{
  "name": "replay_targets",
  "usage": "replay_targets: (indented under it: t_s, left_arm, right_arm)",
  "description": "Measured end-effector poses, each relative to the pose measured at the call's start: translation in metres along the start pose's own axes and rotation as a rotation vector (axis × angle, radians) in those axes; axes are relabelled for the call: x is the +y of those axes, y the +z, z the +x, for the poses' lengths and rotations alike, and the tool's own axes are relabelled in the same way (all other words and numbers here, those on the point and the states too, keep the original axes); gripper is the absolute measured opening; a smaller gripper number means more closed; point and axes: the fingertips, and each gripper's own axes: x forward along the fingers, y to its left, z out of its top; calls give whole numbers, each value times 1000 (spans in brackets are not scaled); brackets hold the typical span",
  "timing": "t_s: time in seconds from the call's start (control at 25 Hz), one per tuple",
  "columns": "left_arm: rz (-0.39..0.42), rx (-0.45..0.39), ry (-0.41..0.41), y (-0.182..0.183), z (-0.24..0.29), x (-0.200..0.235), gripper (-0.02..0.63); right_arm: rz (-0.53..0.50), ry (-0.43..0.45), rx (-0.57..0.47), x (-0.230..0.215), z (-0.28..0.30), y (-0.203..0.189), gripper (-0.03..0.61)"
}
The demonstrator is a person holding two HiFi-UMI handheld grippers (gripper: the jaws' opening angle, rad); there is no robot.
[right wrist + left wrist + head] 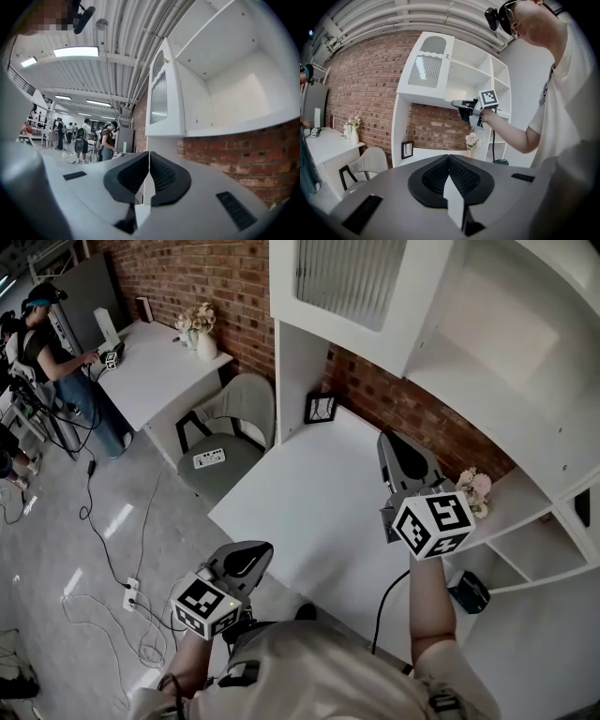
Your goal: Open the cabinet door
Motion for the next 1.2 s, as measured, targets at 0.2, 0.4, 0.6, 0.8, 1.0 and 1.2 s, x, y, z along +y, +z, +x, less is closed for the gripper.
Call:
replay_targets:
  t_s: [0.2, 0.4, 0.6, 0.8, 1.0, 1.2]
  left_arm:
    - [4, -11, -1, 2, 0, -7, 17]
    - [3, -13, 18, 5, -5, -7, 17]
    - [-1, -19, 52, 7, -16, -1, 17]
    - [-17, -15, 73, 2, -25, 2, 17]
    - [-24, -18, 125, -4, -35, 8, 17]
    - [-18, -17, 136, -9, -41, 11, 17]
  right_arm:
    - [-31, -60, -32, -27, 15, 32, 34]
    - [-85, -86, -31, -47, 37, 56, 188]
    - [-96, -112, 4, -56, 66, 58, 213]
    - [-96, -158, 9, -69, 68, 56, 216]
    - [-80, -146, -13, -65, 74, 55, 219]
    - [-79, -168, -21, -72, 71, 53, 219]
